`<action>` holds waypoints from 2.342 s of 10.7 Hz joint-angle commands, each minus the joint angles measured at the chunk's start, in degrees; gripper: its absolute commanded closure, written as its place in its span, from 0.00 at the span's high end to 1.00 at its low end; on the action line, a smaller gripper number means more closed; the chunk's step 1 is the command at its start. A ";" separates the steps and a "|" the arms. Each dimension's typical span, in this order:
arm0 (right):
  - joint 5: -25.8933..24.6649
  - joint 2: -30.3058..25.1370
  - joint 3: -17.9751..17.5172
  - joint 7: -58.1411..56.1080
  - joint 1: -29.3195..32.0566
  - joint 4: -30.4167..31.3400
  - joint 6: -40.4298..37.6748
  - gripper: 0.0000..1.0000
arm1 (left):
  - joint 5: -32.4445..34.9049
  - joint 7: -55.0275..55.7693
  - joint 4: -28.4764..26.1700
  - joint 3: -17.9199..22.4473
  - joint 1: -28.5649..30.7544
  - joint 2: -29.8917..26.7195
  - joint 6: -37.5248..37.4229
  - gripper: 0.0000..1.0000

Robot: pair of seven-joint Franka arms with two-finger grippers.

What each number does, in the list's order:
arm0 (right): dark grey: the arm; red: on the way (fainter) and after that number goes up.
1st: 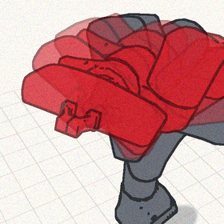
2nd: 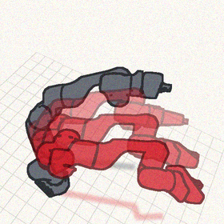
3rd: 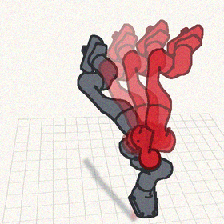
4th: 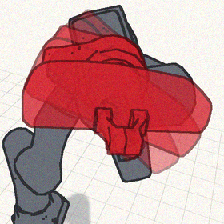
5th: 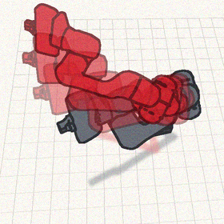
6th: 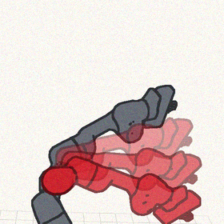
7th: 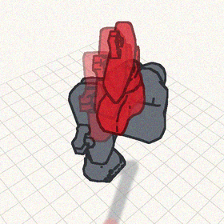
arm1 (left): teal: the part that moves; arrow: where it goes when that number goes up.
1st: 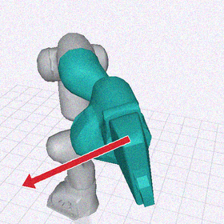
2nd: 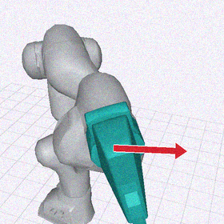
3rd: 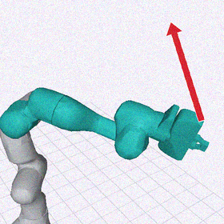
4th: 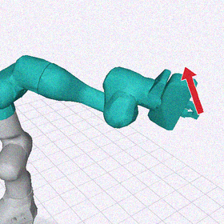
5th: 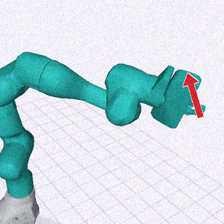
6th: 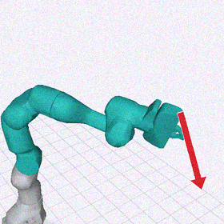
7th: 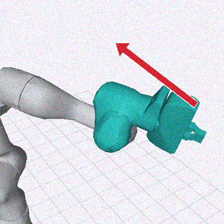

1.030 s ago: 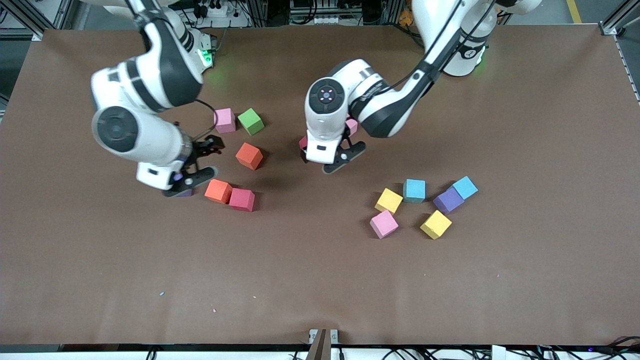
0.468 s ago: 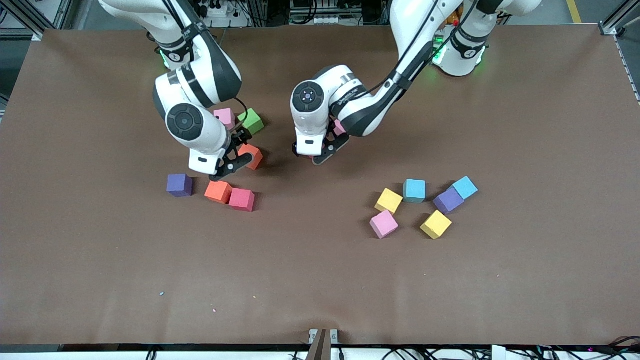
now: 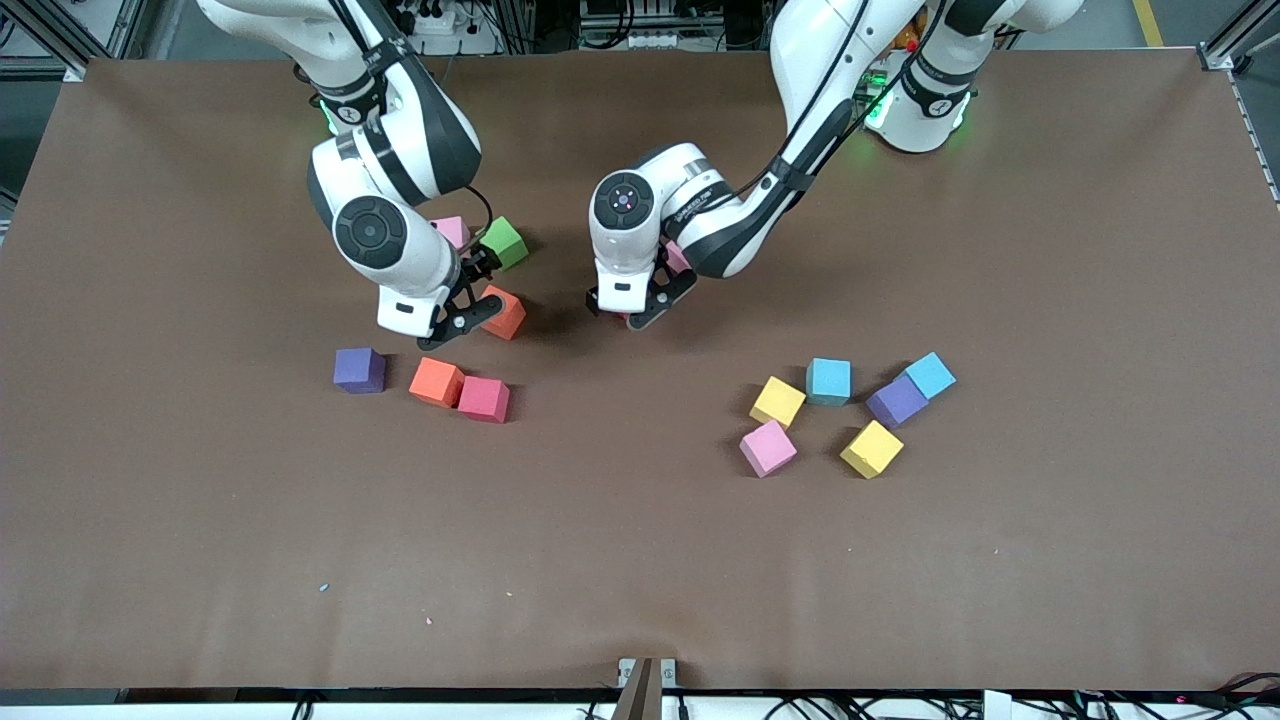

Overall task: Arrange 11 blocks into digit 3
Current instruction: 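Close the right gripper on the orange cube while the left gripper grasps the pink cube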

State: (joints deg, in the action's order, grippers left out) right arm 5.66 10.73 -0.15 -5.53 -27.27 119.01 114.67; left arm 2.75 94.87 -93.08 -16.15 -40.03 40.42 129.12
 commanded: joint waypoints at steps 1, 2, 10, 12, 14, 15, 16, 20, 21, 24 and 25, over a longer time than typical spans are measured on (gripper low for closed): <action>0.23 -1.68 0.24 2.87 -0.85 3.77 3.87 1.00 | 1.11 1.89 -0.79 0.50 -1.54 0.79 2.54 1.00; 0.40 -0.98 0.24 8.63 -0.77 3.86 4.68 1.00 | 1.11 2.24 -0.79 0.59 -1.72 1.06 3.15 1.00; 14.36 5.69 0.33 41.37 1.42 5.70 13.28 1.00 | 5.68 -16.09 -2.11 -0.90 -2.42 0.27 0.53 0.10; 14.55 6.40 0.33 41.74 1.34 7.46 16.53 1.00 | 5.68 -22.69 -2.11 -3.44 -2.42 -0.52 -2.27 0.10; 14.64 7.80 0.33 41.74 1.34 8.08 18.04 1.00 | 5.77 -25.51 -2.11 -5.82 -2.34 -1.57 -6.22 0.10; 15.16 8.16 0.33 41.83 1.34 8.08 18.22 1.00 | 5.86 -26.83 -2.11 -6.87 -2.34 -1.84 -7.81 0.10; 16.91 8.77 0.33 41.74 1.26 7.99 18.48 1.00 | 5.95 -27.80 -2.11 -6.97 -2.34 -2.10 -8.35 0.10; 17.81 11.23 0.33 41.74 0.11 8.08 20.85 1.00 | 10.24 -32.91 -2.29 -7.06 -2.34 -1.58 -8.35 0.13; 17.72 11.50 0.33 41.74 0.03 8.08 21.38 0.97 | 10.43 -32.91 -2.20 -6.97 -2.25 -1.31 -7.83 0.13; 17.72 11.33 0.33 40.96 -0.33 8.08 21.03 0.36 | 10.61 -32.91 -2.37 -6.88 -2.07 -0.44 -3.45 0.13; 17.63 10.98 0.33 40.51 -0.41 8.08 20.68 0.30 | 11.39 -32.82 -2.72 -6.79 -1.99 -0.17 -2.04 0.14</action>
State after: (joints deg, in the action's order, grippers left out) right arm 22.29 22.31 0.16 35.54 -27.15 126.74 135.20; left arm 12.37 62.49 -94.77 -22.88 -42.41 40.21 124.78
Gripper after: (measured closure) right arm 0.392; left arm 0.449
